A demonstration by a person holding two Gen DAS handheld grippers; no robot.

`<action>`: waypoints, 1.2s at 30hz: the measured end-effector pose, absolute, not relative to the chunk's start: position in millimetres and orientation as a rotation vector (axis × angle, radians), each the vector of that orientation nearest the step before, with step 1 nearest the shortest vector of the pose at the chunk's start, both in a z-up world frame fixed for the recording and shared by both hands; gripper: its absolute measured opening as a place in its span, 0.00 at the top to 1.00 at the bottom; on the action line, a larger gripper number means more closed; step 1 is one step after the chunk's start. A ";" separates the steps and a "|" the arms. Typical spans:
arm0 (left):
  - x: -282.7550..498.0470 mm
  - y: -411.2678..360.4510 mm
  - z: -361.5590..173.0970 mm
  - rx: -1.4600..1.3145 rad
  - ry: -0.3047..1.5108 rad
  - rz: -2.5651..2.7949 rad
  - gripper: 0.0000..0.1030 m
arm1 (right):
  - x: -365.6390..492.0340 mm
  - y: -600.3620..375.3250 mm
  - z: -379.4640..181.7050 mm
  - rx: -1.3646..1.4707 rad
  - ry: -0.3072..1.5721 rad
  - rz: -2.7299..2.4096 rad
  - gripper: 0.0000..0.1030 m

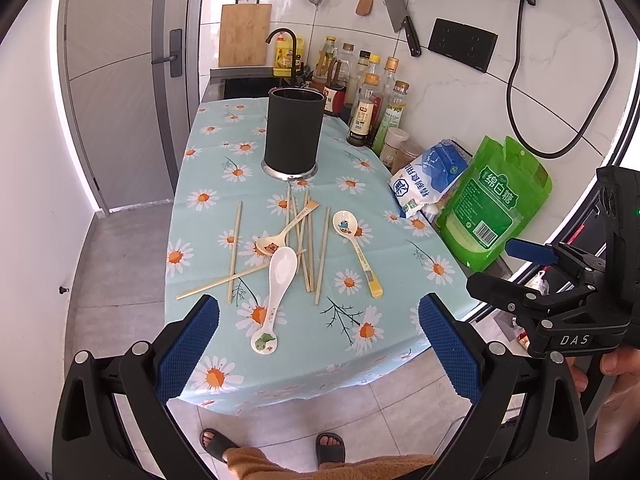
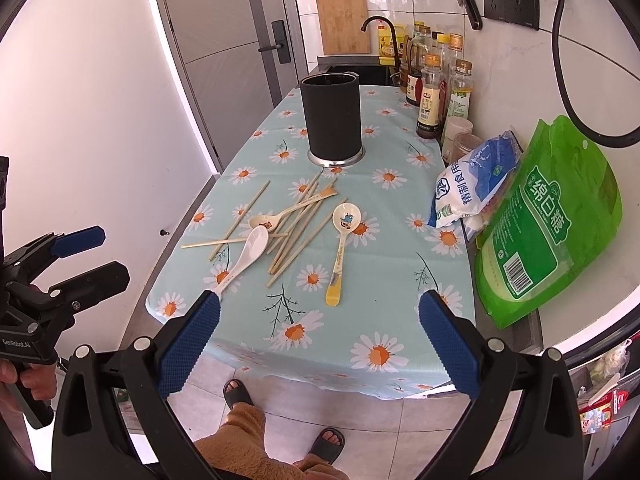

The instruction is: Organize utensils

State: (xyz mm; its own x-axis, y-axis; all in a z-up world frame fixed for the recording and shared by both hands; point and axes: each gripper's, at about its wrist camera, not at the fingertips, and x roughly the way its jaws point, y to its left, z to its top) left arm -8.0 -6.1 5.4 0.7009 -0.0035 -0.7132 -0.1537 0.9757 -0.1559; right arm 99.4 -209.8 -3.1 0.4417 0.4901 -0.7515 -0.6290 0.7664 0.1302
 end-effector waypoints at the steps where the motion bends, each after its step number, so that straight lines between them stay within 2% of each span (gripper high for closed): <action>1: -8.3 -6.5 5.7 -0.212 0.790 0.084 0.06 | 99.3 -209.8 -3.5 -0.179 0.870 0.698 0.04; 36: -6.4 -12.6 4.2 -0.227 0.803 0.124 0.06 | 109.8 -216.5 -1.2 -0.186 0.890 0.725 0.04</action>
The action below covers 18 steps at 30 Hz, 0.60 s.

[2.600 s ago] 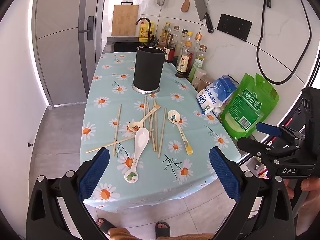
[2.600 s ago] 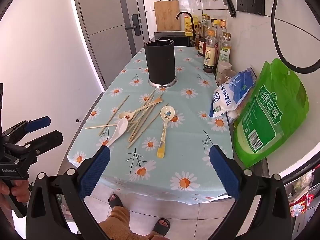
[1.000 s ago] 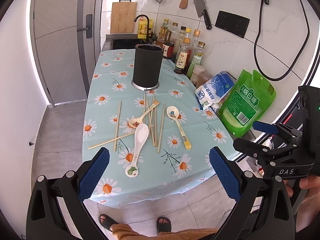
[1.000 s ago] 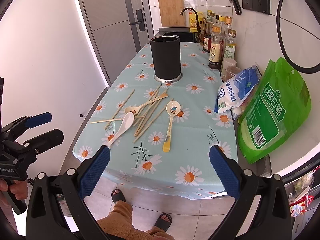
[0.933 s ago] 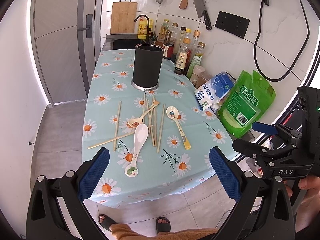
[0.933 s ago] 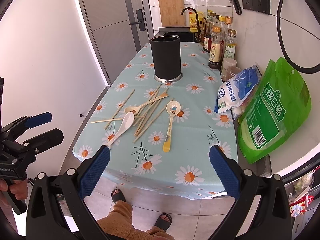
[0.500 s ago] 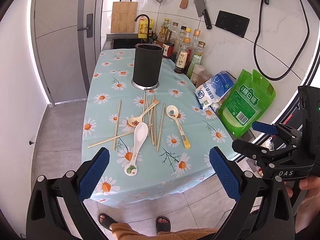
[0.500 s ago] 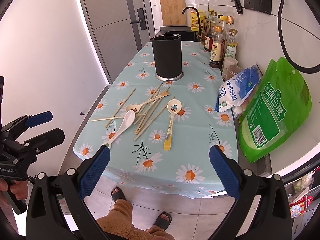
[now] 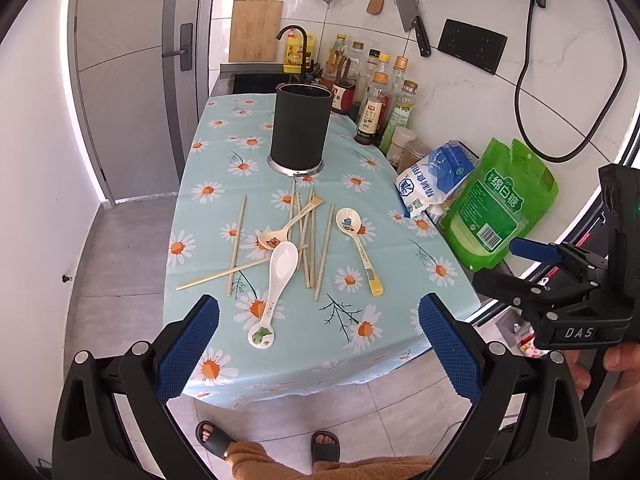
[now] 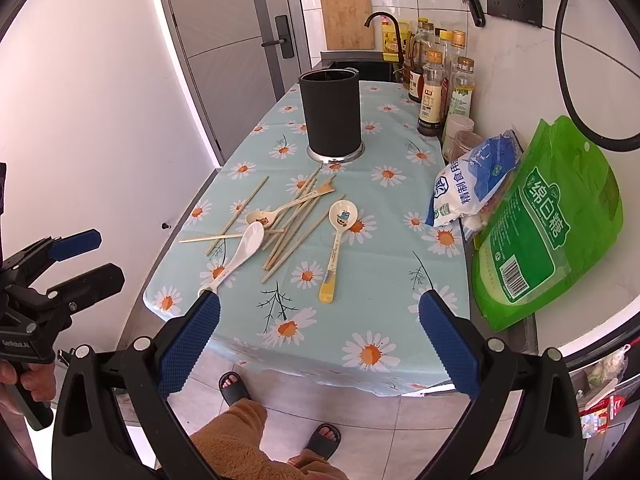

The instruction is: Organize utensils

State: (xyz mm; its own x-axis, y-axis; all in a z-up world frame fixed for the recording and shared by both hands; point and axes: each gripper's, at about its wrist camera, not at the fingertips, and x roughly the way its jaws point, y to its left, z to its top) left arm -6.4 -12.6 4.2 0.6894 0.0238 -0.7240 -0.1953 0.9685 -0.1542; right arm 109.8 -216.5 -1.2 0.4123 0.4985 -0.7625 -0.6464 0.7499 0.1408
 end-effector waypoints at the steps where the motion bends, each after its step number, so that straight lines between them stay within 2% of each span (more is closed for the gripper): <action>1: -4.7 -13.8 4.1 -0.224 0.805 0.125 0.06 | 111.1 -216.9 -1.9 -0.184 0.896 0.735 0.04; 18: 32.1 -4.2 -22.6 -0.200 0.905 0.125 0.06 | 156.2 -211.5 -26.3 -0.136 1.014 0.766 0.04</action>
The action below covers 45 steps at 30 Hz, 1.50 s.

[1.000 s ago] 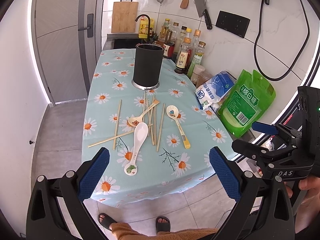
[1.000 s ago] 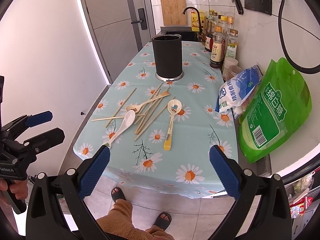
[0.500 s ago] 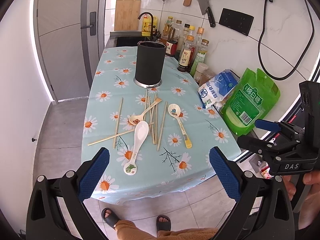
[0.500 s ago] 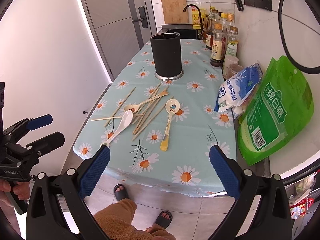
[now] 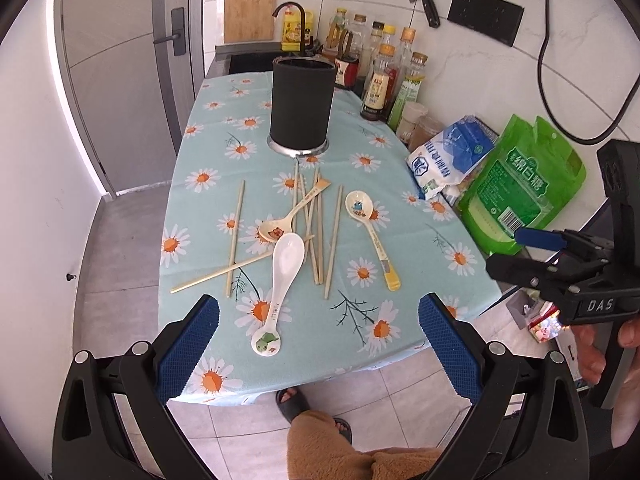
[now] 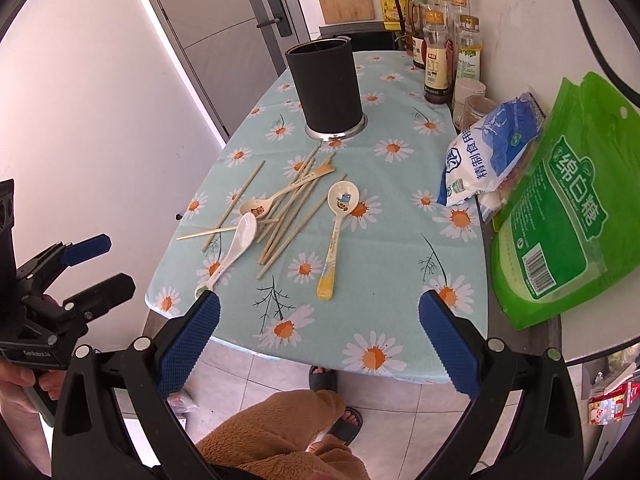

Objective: Organize utensils
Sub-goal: 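Lower the left gripper onto the white ceramic spoon handle and close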

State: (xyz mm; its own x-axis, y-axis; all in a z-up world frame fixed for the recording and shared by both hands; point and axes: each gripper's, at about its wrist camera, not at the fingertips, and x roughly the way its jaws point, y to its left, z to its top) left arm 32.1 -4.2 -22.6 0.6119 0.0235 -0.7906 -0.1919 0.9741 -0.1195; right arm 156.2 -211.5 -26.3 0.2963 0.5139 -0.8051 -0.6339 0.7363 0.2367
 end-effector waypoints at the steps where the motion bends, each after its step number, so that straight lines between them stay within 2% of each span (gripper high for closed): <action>1: 35.9 -1.9 -26.1 -0.201 0.916 0.127 0.06 | 160.1 -209.3 -27.5 -0.136 1.022 0.768 0.04; 7: 62.9 18.1 -48.3 -0.208 0.971 0.068 0.06 | 187.3 -195.4 -37.8 -0.112 1.073 0.782 0.04; 16: 101.7 47.5 -83.6 -0.199 1.078 -0.053 0.08 | 233.3 -162.3 -51.9 -0.051 1.145 0.794 0.14; 17: 106.4 51.4 -87.0 -0.204 1.088 -0.066 0.10 | 237.4 -159.7 -52.7 -0.046 1.150 0.789 0.17; 21: 121.7 62.0 -98.6 -0.203 1.111 -0.120 0.21 | 252.3 -150.6 -59.6 -0.033 1.173 0.763 0.18; 23: 129.4 68.9 -106.8 -0.209 1.126 -0.148 0.31 | 257.8 -147.8 -62.6 -0.031 1.175 0.747 0.21; 31: 151.6 85.0 -127.5 -0.199 1.154 -0.249 0.56 | 270.7 -140.9 -73.3 -0.042 1.194 0.675 0.29; 36: 157.9 80.1 -127.3 -0.146 1.143 -0.310 0.60 | 276.0 -138.9 -76.7 -0.033 1.187 0.649 0.30; 38: 161.0 78.5 -128.8 -0.128 1.145 -0.336 0.68 | 278.1 -139.0 -79.0 -0.023 1.191 0.639 0.33; 40: 163.3 77.6 -132.5 -0.117 1.158 -0.348 0.71 | 279.3 -139.3 -81.5 -0.016 1.197 0.634 0.33; 45: 164.8 76.7 -135.9 -0.081 1.163 -0.363 0.72 | 281.1 -138.3 -84.5 -0.021 1.203 0.627 0.34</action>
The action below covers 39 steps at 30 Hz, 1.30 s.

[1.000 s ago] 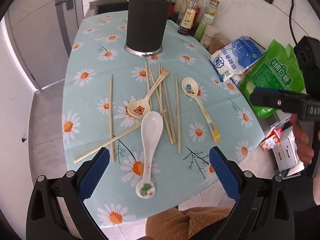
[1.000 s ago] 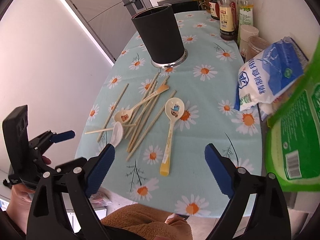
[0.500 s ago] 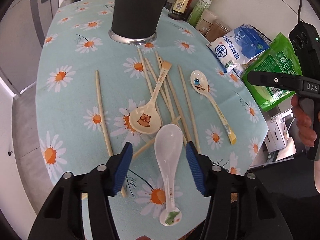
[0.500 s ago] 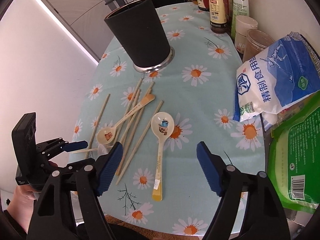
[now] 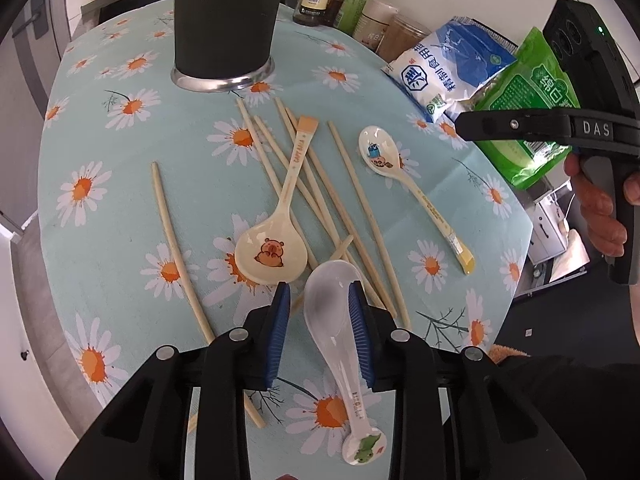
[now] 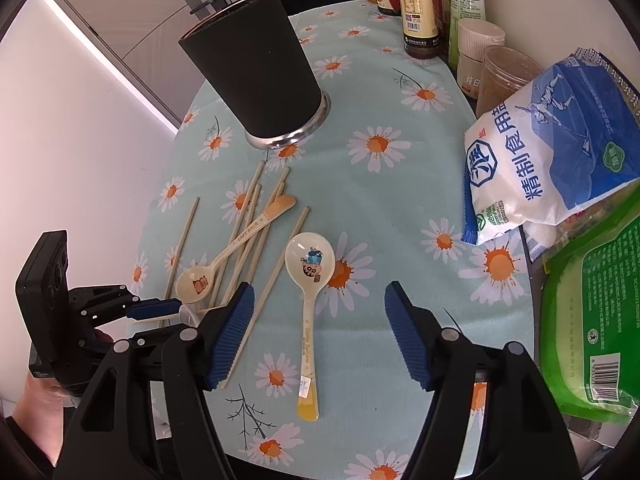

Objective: Organize utensils
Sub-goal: 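Lower the left gripper onto the white ceramic spoon handle and close, then grasp the cartoon-print spoon with the right gripper while the left lifts the white spoon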

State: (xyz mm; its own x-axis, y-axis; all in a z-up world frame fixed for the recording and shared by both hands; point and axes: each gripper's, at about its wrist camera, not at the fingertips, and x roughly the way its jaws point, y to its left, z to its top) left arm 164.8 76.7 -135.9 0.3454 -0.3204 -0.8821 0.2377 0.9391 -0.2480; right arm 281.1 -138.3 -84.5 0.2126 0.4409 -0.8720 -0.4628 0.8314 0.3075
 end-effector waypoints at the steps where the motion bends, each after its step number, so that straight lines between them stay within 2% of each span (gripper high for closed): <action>1: 165.5 76.3 -137.0 -0.077 1.167 -0.367 0.72 | 281.6 -138.2 -84.5 -0.019 1.203 0.625 0.34; 4: 166.3 76.2 -138.7 -0.078 1.169 -0.382 0.82 | 283.7 -135.7 -85.3 -0.015 1.203 0.625 0.34; 10: 168.8 80.1 -139.6 -0.074 1.168 -0.379 0.94 | 290.1 -128.5 -88.6 -0.019 1.209 0.628 0.34; 12: 169.0 81.2 -139.4 -0.073 1.165 -0.381 0.94 | 292.5 -126.1 -91.0 -0.028 1.213 0.630 0.34; 14: 168.8 81.6 -139.5 -0.072 1.161 -0.380 0.96 | 296.1 -124.3 -94.7 -0.028 1.225 0.638 0.42; 18: 168.5 82.8 -137.8 -0.076 1.154 -0.388 0.97 | 309.4 -123.7 -106.8 -0.009 1.283 0.662 0.42; 22: 166.8 82.0 -134.7 -0.070 1.145 -0.389 0.97 | 320.9 -120.4 -120.9 -0.016 1.350 0.690 0.48; 25: 165.3 82.0 -131.2 -0.071 1.134 -0.383 0.97 | 328.6 -116.7 -132.0 -0.004 1.411 0.707 0.58; 30: 162.5 85.7 -120.8 -0.087 1.104 -0.375 0.97 | 331.1 -104.0 -137.1 -0.054 1.432 0.732 0.61; 33: 161.7 85.9 -113.4 -0.079 1.087 -0.367 0.97 | 329.7 -96.4 -140.7 -0.097 1.433 0.739 0.76; 35: 162.0 86.5 -109.2 -0.080 1.076 -0.358 0.97 | 328.7 -92.6 -142.6 -0.117 1.429 0.734 0.93; 39: 165.5 92.3 -103.7 -0.090 1.063 -0.335 0.97 | 328.2 -89.7 -139.7 -0.116 1.414 0.752 0.95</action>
State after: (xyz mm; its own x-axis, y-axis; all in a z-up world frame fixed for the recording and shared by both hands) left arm 165.5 92.3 -103.7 0.4410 -0.3123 -0.8414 0.2262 0.9459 -0.2326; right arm 328.2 -89.7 -139.7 -0.0296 0.4021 -0.9151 -0.5340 0.7676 0.3546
